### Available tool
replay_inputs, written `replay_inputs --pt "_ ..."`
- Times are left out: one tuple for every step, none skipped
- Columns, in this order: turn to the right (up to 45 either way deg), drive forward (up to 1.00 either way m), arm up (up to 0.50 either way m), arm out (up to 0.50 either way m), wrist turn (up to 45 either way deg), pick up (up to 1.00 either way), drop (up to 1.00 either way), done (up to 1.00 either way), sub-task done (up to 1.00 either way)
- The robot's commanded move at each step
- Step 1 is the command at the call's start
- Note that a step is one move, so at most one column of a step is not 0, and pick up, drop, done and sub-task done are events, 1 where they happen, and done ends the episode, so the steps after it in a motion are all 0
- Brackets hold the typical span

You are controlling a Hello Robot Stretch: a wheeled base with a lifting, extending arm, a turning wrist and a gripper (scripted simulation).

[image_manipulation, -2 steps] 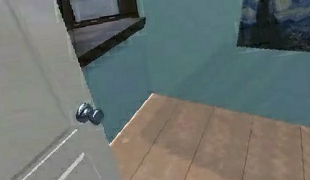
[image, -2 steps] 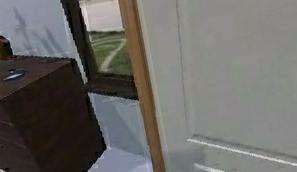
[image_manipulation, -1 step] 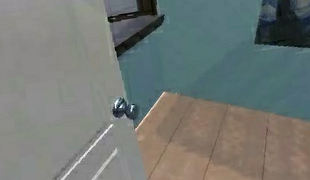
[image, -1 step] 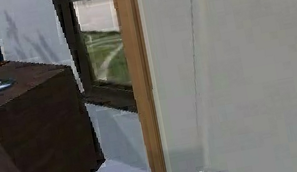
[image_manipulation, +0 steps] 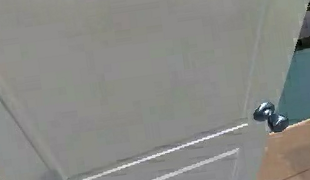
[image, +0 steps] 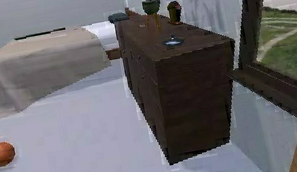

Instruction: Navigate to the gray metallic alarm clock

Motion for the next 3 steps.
replay_inputs --pt "-15.0 0.0 0.0 0.0 0.0 0.0 0.0 0.0 0.0" --pt "0.0 0.5 0.0 0.0 0.0 0.0 0.0 0.0 0.0" --pt "-45.0 0.0 0.0 0.0 0.0 0.0 0.0 0.0 0.0"
